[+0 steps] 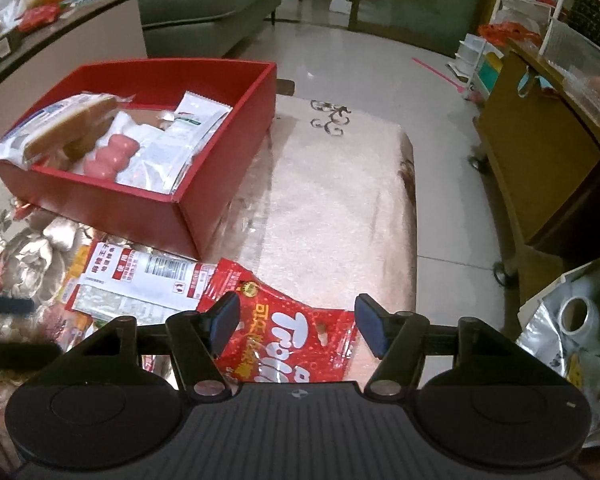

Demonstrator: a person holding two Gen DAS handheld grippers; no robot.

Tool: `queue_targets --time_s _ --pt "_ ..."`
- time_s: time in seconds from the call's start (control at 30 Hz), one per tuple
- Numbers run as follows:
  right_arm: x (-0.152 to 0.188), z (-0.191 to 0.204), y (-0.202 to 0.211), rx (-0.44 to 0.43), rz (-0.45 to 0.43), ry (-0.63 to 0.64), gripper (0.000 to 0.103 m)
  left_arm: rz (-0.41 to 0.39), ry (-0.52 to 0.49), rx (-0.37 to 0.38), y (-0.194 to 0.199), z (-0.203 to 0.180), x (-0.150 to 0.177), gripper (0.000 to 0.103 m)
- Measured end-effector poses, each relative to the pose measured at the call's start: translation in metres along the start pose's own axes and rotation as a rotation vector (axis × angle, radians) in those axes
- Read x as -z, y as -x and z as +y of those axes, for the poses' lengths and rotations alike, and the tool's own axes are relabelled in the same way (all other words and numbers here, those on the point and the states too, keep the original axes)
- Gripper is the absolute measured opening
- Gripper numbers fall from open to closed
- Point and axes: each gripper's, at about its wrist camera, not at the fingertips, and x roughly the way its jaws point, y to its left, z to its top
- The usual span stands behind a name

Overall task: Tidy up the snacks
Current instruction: 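Move the left tool to the Kaprons wafer pack while the right tool approaches the red Trolli bag, then grasp the Kaprons wafer pack with the left tool while the right tool grasps the Trolli bag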

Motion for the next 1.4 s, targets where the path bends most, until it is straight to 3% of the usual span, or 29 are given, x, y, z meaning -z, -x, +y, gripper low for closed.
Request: queue_targets --time_s 0.17,0.43,0.63,0.7,0.73,0.9,1.0,1.07,1.13,1.23,1.4 --pt "0.005 -0.01 0.014 -0.033 -0.025 0.008 0.073 -0.071 0.032 -0.085 -0.011 -0.023 0.009 0.09" --pt "0.015 -0.028 0.016 -0.052 -0.017 -0.019 0.074 -0.047 0.08 -0.095 -0.024 -0.039 0.025 0.089" --pt "0.022 -0.029 0.021 -0.066 -0.03 0.007 0.073 -0.062 -0.022 -0.264 -0.042 -0.062 0.024 0.085" --pt "0.024 -0.027 0.022 -0.057 -0.035 0.033 0.073 -0.047 -0.065 -0.297 -0.05 -0.068 0.023 0.091" --pt "0.025 -0.026 0.022 -0.048 -0.038 0.045 0.072 -0.026 -0.111 -0.297 -0.055 -0.07 0.023 0.1" --pt "0.027 -0.024 0.021 -0.051 -0.039 0.056 0.071 -0.057 -0.223 -0.37 -0.064 -0.082 0.037 0.099" --pt "0.029 -0.024 0.019 -0.05 -0.039 0.061 0.07 -0.097 -0.239 -0.358 -0.06 -0.079 0.043 0.093" --pt "0.029 -0.025 0.017 -0.055 -0.038 0.059 0.066 -0.116 -0.263 -0.382 -0.052 -0.077 0.047 0.067" --pt "0.029 -0.024 0.014 -0.045 -0.037 0.063 0.063 -0.124 -0.268 -0.385 -0.047 -0.074 0.046 0.055" --pt "0.027 -0.022 0.01 -0.043 -0.036 0.083 0.063 -0.122 -0.209 -0.325 -0.031 -0.063 0.042 0.054" --pt "0.024 -0.011 0.006 -0.058 -0.038 0.164 0.064 -0.125 -0.268 -0.281 -0.001 -0.063 0.039 0.053"
